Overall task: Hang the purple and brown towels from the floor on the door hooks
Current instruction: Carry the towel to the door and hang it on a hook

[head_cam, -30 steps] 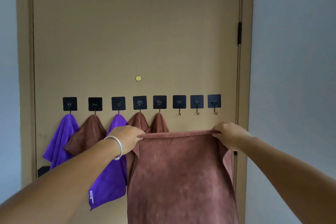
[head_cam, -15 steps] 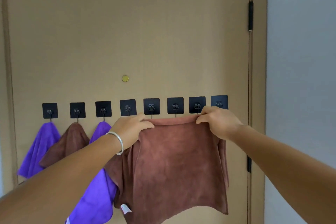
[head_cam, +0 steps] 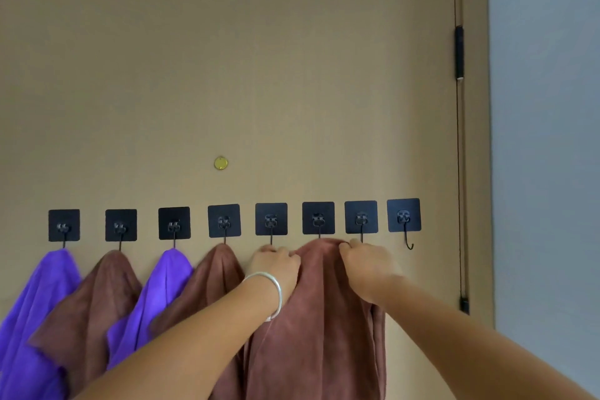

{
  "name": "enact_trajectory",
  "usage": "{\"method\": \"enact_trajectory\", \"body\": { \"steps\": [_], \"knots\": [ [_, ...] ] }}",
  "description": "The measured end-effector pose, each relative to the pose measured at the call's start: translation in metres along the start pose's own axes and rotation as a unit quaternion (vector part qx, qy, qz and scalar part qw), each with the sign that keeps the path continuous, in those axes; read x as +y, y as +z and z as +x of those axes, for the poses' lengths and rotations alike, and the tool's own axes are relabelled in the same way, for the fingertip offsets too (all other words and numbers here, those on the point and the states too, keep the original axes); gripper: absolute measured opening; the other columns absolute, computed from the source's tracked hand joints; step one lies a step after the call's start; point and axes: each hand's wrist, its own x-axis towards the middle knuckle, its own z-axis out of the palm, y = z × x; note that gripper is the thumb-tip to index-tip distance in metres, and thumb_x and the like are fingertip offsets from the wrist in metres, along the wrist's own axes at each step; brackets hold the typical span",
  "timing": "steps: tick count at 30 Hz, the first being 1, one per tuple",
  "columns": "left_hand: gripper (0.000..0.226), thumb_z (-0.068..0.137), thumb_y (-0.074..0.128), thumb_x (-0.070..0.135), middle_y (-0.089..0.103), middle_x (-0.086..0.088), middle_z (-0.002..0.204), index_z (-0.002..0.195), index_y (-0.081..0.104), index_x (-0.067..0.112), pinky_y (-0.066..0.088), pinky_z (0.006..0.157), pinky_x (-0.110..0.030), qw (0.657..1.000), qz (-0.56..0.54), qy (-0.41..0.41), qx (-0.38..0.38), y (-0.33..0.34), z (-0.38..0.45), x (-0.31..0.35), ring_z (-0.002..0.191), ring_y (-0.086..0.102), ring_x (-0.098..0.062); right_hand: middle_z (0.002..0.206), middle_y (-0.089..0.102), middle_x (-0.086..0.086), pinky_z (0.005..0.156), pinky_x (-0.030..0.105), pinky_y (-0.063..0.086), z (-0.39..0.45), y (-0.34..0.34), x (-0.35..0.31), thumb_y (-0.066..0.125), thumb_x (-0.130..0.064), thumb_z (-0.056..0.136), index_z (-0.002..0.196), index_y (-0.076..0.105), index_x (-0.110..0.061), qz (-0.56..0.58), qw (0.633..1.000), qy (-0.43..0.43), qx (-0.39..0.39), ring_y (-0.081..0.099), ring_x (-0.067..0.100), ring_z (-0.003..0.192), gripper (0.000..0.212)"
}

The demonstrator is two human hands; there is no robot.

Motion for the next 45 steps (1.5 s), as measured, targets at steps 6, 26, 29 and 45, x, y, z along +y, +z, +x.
{"method": "enact_trajectory", "body": {
  "steps": [6,26,29,45],
  "knots": [
    [0.043,0.097,0.044,0.025,0.041,-0.008,0.139,0.138,0.041,0.017,0.044,0.092,-0.042,0.994,-0.033,0.027,-0.104,0.007,-0.003,0.038,0.117,0.052,-0.027,0.107,0.057,0.007,0.066,0.036,0.039,-0.018,0.031,-0.016,0.042,-0.016,0.092,0.117,0.05,-0.018,0.025,0.999,-0.021,-0.04,0.059,0.031,0.091,0.026],
    [0.021,0.095,0.04,0.026,0.059,0.001,0.097,0.1,0.06,0.021,0.027,0.056,-0.033,0.975,0.04,0.121,0.179,-0.055,0.008,0.042,0.08,0.056,-0.023,0.108,0.063,0.005,0.074,0.035,0.045,-0.076,0.018,0.044,0.036,-0.038,0.099,0.113,0.063,-0.021,-0.042,0.993,0.084,-0.068,0.06,0.027,0.094,0.035],
    [0.03,0.097,0.039,0.041,0.055,-0.002,0.108,0.115,0.051,0.02,0.033,0.062,-0.034,0.96,-0.044,0.183,0.208,-0.054,0.015,0.065,0.094,0.056,-0.025,0.107,0.06,0.002,0.077,0.037,0.051,-0.096,-0.004,0.065,0.036,-0.038,0.098,0.115,0.061,-0.022,-0.063,0.982,0.162,-0.08,0.058,0.024,0.092,0.034],
    [0.072,0.091,0.041,0.06,0.039,-0.003,0.145,0.148,0.022,0.02,0.029,0.109,-0.039,0.847,-0.269,0.398,0.227,-0.066,-0.02,0.158,0.135,0.036,-0.023,0.146,0.038,0.002,0.103,0.039,0.038,-0.251,-0.127,0.05,0.049,-0.04,0.093,0.142,0.035,-0.025,-0.195,0.903,0.38,-0.035,0.04,0.024,0.131,0.053]
  ]
}}
